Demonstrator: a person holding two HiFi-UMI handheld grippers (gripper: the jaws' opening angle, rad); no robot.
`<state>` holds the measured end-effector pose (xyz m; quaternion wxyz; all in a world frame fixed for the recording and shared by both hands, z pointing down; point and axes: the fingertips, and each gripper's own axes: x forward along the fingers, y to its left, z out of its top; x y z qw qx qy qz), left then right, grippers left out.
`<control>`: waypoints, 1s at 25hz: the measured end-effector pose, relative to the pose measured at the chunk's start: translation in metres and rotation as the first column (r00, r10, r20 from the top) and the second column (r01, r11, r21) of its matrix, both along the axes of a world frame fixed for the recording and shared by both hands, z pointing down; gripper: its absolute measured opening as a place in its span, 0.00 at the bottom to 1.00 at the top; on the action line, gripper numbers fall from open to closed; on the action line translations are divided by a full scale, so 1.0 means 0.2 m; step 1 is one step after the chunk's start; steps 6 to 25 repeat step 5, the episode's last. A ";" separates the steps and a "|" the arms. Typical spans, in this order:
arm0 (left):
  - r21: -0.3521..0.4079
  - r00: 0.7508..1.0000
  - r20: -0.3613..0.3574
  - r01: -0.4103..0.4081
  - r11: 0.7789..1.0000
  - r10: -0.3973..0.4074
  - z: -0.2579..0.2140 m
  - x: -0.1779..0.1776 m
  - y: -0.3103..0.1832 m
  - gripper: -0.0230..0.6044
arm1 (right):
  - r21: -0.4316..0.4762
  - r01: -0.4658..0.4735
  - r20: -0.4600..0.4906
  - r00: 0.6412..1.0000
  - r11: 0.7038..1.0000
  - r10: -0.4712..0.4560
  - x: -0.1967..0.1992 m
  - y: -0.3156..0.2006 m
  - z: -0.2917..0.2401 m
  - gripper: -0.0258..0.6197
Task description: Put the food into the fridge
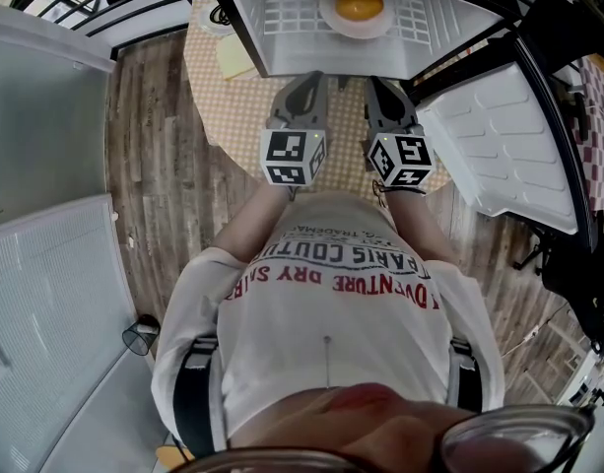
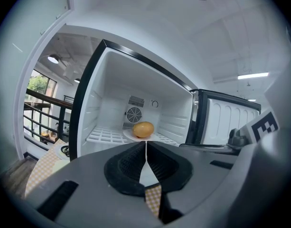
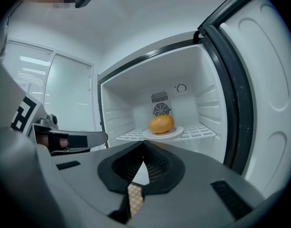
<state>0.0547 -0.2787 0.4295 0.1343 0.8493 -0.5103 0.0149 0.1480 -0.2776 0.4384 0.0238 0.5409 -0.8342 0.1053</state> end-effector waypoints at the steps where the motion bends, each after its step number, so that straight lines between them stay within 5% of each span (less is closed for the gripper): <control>1: 0.000 1.000 0.001 0.000 1.000 0.000 0.00 0.00 0.00 0.08 | 0.001 0.002 0.000 1.000 1.000 -0.002 0.00 0.00 0.00 0.08; 25: 0.005 1.000 -0.001 0.001 1.000 -0.001 -0.01 0.00 -0.01 0.08 | 0.003 0.006 -0.004 1.000 1.000 -0.006 -0.01 -0.01 0.00 0.08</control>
